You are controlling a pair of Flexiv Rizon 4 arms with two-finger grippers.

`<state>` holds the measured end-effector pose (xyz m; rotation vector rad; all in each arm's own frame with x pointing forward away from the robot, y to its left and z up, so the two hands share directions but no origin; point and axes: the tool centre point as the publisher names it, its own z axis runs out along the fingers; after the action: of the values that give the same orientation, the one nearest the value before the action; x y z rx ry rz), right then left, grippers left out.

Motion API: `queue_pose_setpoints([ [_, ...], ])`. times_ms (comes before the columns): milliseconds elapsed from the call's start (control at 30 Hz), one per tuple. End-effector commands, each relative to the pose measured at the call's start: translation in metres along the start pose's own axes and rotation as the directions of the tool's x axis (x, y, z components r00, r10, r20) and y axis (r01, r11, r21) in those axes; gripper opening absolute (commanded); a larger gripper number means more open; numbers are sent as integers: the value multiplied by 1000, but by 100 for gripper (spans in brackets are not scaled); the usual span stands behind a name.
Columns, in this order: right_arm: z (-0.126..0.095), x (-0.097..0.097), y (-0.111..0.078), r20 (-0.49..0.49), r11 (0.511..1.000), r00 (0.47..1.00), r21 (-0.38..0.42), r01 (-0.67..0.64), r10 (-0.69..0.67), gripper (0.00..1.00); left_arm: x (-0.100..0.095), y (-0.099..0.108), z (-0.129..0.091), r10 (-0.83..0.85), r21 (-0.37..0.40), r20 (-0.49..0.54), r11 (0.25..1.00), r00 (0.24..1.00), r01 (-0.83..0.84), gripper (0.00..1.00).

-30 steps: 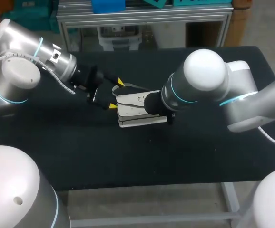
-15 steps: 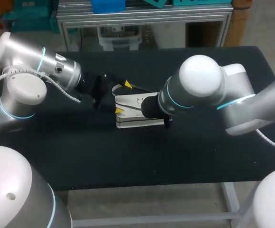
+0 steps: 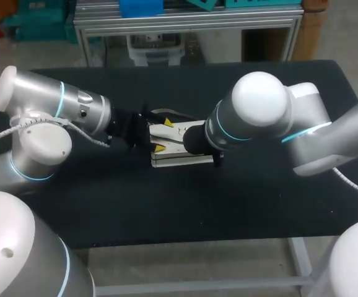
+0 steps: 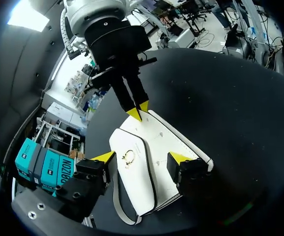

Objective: Pick up the bag, open it, inspect its contents, close it, and place it on the opposite side

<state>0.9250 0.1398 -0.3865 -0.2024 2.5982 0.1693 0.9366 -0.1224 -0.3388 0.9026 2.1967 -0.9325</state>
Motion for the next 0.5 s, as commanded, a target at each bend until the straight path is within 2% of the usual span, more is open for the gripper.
queue_pose_setpoints([
  [33, 4, 2, 2, 5, 1000, 1000, 2, -1, 1, 0, 5, 2, 14, 13, -35, 37, 999, 999, -12, 69],
  [100, 4, 2, 2, 5, 1000, 1000, 2, -1, 1, 0, 6, 5, 17, 27, -54, 41, 998, 999, -25, 64],
  [133, 4, 2, 2, 5, 1000, 1000, 2, -1, 1, 0, 7, 6, 19, 34, -67, 40, 997, 999, -31, 56],
  [167, 4, 2, 2, 5, 1000, 1000, 2, -1, 1, 0, 8, 7, 21, 44, -83, 40, 996, 998, -41, 54],
  [333, 4, 2, 2, 5, 1000, 1000, 2, -1, 1, 0, 7, 12, 26, 56, -105, 48, 993, 997, -51, 51],
  [400, 4, 2, 2, 5, 1000, 1000, 2, -1, 1, 0, 6, 15, 28, 69, -136, 67, 989, 995, -60, 47],
  [500, 4, 2, 2, 5, 1000, 1000, 2, -1, 1, 0, 2, 22, 30, 76, -179, 95, 982, 993, -58, 37],
])
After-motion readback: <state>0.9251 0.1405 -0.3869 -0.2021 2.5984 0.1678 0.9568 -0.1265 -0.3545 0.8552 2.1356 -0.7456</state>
